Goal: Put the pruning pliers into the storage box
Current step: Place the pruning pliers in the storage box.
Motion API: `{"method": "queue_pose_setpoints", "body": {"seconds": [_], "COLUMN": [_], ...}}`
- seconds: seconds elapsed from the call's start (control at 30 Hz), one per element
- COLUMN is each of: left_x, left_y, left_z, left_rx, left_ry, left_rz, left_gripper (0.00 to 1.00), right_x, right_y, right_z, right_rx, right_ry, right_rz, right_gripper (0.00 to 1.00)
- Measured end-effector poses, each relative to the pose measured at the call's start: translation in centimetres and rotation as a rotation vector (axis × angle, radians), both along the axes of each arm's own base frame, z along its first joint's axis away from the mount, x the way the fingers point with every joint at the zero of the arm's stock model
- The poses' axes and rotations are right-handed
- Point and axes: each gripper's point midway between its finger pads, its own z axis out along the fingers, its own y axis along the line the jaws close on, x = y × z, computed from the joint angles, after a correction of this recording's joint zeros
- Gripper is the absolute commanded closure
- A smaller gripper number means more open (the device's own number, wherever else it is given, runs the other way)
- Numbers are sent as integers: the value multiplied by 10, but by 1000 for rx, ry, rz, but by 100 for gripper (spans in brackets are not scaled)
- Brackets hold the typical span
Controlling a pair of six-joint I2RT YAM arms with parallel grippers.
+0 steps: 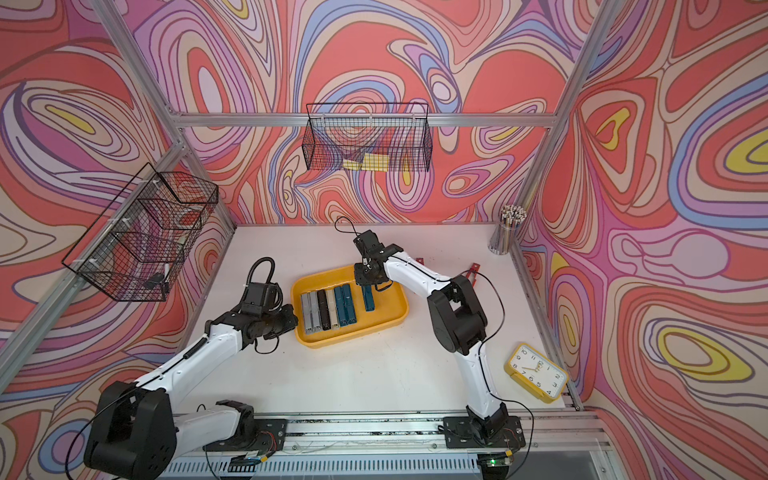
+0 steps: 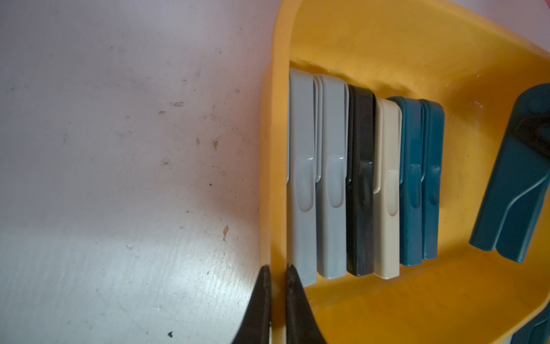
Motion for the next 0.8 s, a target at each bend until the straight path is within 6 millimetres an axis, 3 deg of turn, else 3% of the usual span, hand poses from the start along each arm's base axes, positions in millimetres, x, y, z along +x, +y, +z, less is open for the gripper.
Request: {"method": "queue_pose_setpoints", "body": {"seconds": [0.2,0.47,0.7,0.8], "left_x": [0,0,0,0], "left_y": [0,0,0,0], "left_z": [0,0,0,0], "left_rx": [-1,-2,-2,-4], "left_ry": [-4,-7,-8,-13], "left_rz": [0,0,0,2], "left_gripper": [100,100,100,100], "right_x": [-4,-4,-5,-6], "right_y": [6,10,9,9], "right_z": [-17,-20,-42,-42], "right_rx": [-25,-34,-62,-64], "right_ry": [21,17,47,50], "right_rz": [4,3,-3,-3], "right_gripper": [100,100,100,100]}}
